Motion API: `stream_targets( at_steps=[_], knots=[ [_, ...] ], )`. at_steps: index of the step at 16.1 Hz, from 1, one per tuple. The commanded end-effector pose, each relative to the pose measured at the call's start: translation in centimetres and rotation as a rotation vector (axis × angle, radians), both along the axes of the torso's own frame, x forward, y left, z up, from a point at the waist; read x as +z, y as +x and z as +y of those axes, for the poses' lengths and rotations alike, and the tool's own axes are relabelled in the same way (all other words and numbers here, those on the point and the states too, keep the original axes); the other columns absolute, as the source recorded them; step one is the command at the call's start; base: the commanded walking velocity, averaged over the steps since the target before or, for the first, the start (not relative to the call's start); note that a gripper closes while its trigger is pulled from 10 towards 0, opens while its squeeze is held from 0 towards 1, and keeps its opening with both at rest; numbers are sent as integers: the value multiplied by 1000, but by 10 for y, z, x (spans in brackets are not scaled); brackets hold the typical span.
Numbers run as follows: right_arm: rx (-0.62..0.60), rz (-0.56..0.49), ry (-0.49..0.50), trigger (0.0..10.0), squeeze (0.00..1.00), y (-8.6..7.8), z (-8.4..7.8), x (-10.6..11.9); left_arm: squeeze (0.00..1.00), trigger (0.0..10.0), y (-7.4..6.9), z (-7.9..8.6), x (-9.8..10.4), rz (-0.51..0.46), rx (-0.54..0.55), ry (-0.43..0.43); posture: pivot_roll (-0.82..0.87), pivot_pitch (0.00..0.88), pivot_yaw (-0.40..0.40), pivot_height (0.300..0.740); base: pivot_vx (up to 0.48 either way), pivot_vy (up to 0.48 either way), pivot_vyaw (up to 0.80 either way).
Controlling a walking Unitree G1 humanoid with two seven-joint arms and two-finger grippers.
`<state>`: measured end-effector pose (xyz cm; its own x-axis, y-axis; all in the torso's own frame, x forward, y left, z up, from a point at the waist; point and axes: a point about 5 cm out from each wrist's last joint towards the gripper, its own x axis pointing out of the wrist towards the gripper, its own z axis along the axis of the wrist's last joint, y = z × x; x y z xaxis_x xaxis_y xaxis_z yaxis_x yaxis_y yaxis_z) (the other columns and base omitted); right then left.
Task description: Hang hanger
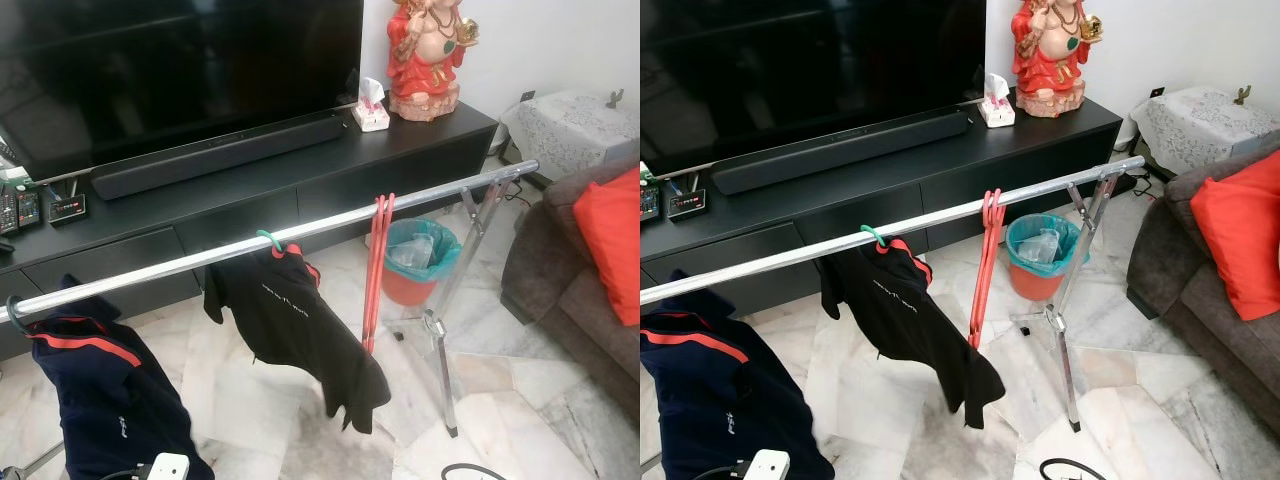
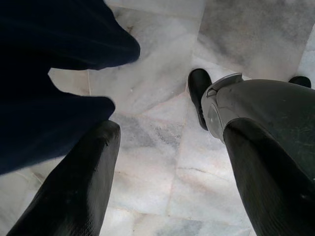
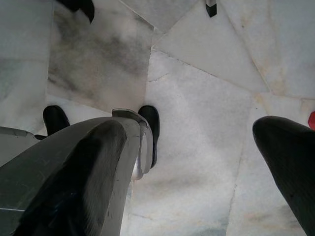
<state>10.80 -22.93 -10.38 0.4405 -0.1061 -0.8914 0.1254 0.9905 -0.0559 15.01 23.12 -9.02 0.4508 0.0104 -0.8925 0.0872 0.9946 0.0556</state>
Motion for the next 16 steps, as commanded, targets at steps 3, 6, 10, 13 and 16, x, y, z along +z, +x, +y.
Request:
stream_targets(
  at_steps=[3, 6, 10, 13, 16],
  knots=[
    [16, -102, 29, 10000, 0, 51, 38, 10, 0, 10000, 8, 5, 4, 10, -76, 56, -94, 0, 85, 740, 0, 0, 0],
    [16, -100, 31, 10000, 0, 51, 38, 9, 0, 10000, 8, 6, 4, 9, -74, 56, -95, 0, 89, 740, 0, 0, 0],
    [14, -102, 32, 10000, 0, 51, 39, 10, 0, 10000, 8, 6, 5, 9, -74, 56, -93, 0, 88, 740, 0, 0, 0],
    [15, -102, 33, 10000, 0, 52, 39, 10, 0, 10000, 9, 7, 5, 8, -73, 57, -86, 0, 84, 740, 0, 0, 0],
    [16, -102, 33, 10000, 0, 52, 38, 10, 0, 10000, 9, 6, 5, 6, -71, 55, -79, 0, 78, 740, 0, 0, 0]
  ],
)
